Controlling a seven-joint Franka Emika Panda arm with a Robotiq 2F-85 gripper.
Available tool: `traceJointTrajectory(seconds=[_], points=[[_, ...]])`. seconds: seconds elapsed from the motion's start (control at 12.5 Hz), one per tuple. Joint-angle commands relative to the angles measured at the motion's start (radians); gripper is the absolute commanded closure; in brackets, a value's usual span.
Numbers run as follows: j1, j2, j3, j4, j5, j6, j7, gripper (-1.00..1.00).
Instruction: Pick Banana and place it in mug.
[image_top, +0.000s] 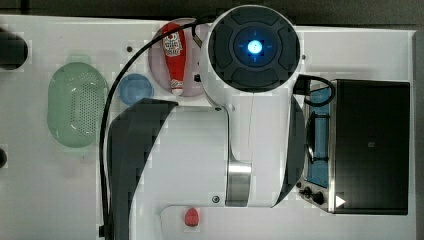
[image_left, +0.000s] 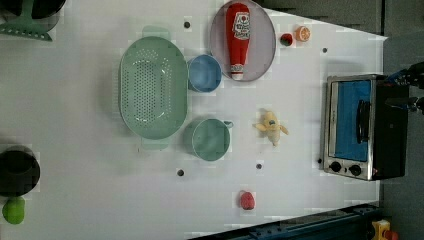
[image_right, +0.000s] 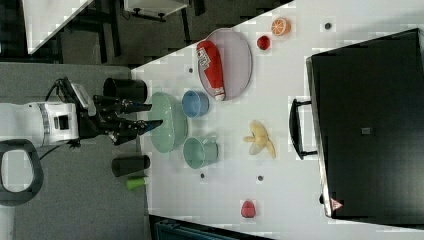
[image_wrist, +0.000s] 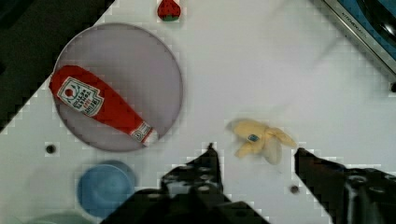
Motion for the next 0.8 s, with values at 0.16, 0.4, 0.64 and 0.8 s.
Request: traceJointTrajectory(seconds=[0.16, 0.4, 0.64, 0.8], points=[[-0.01, -0.249, -0.041, -0.114, 0.018, -0.16, -0.047, -0.82], [-0.01, -0.216, -0.039, -0.21, 0.018, -0.132, -0.069, -1.0], [-0.01, -0.144, -0.036, -0.334, 0.018, 0.012, -0.1, -1.0], [-0.008, -0.09, -0.029, -0.422, 0.018, 0.172, -0.156, -1.0]])
